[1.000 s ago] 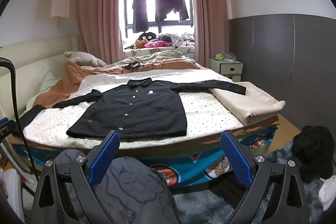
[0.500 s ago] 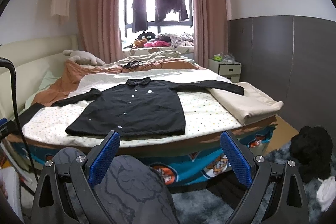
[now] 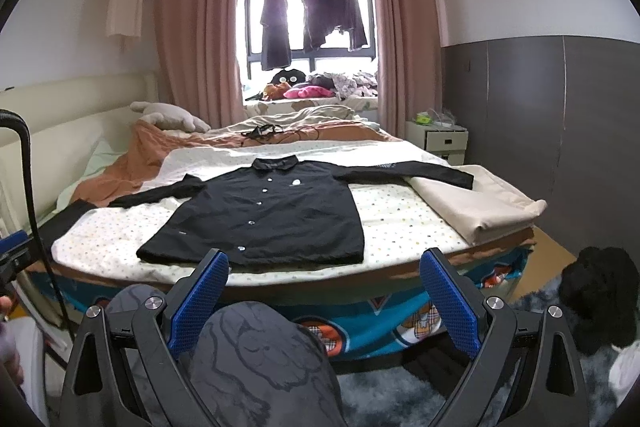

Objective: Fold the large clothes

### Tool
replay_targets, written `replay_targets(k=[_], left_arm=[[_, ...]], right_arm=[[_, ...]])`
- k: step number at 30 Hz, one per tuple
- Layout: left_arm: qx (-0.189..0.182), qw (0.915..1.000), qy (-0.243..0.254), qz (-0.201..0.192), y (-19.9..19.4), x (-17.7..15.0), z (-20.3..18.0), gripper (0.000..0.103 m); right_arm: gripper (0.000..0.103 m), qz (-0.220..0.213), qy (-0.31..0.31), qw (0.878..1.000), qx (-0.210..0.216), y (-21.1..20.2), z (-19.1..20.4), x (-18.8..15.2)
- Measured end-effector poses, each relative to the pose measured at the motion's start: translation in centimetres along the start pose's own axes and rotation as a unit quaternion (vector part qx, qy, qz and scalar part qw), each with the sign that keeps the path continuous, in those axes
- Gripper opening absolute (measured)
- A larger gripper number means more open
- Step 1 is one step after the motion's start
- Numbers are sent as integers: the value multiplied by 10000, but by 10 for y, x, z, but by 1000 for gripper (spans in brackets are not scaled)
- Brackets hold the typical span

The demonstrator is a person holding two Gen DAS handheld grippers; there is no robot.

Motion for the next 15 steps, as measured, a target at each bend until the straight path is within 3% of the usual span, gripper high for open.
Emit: replay_targets(k=[15], left_arm=[[-78,9999,34,-100,-11,0,5,101]], right_arm=[[96,-30,149,9999,-16,-9,-8,2]])
Point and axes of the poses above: each gripper's, at about its wrist camera, not at the fingertips, and y roughly the way its jaws point, z to its left, x to its top, the point moved 5 cm from there along y, roughly the way its jaws point, and after that the axes turned 12 degrees about -y, right-handed, at the moved point
